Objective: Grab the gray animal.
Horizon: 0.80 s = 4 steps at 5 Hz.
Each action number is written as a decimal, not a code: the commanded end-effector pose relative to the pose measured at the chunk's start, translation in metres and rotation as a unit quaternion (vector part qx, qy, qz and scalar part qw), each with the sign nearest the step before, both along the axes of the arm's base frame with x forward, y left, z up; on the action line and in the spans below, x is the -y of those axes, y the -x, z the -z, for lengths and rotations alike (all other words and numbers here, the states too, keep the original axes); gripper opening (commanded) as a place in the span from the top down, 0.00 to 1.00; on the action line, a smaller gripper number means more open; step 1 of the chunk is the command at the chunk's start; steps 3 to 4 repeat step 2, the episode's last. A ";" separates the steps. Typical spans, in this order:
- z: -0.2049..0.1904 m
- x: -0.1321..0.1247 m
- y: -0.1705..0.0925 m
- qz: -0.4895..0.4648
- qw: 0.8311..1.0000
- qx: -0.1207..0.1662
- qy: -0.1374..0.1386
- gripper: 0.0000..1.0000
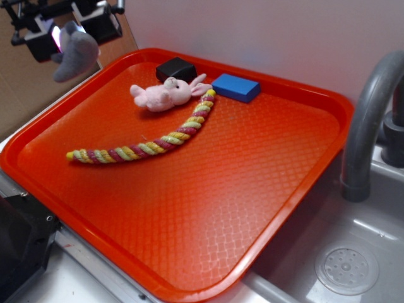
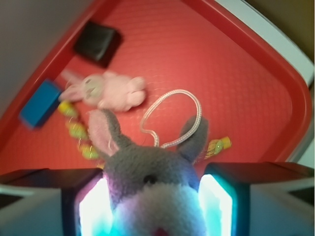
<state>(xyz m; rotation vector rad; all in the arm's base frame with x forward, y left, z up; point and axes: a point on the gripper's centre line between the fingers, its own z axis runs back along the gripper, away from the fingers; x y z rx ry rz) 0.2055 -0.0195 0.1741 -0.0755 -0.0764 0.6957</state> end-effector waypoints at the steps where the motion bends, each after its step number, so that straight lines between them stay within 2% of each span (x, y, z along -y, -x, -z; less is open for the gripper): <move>1: -0.060 0.002 0.012 0.054 0.994 0.098 -0.005 1.00; 2: -0.062 -0.011 -0.002 0.065 0.995 0.067 0.024 1.00; 4: -0.062 -0.011 -0.002 0.065 0.995 0.067 0.024 1.00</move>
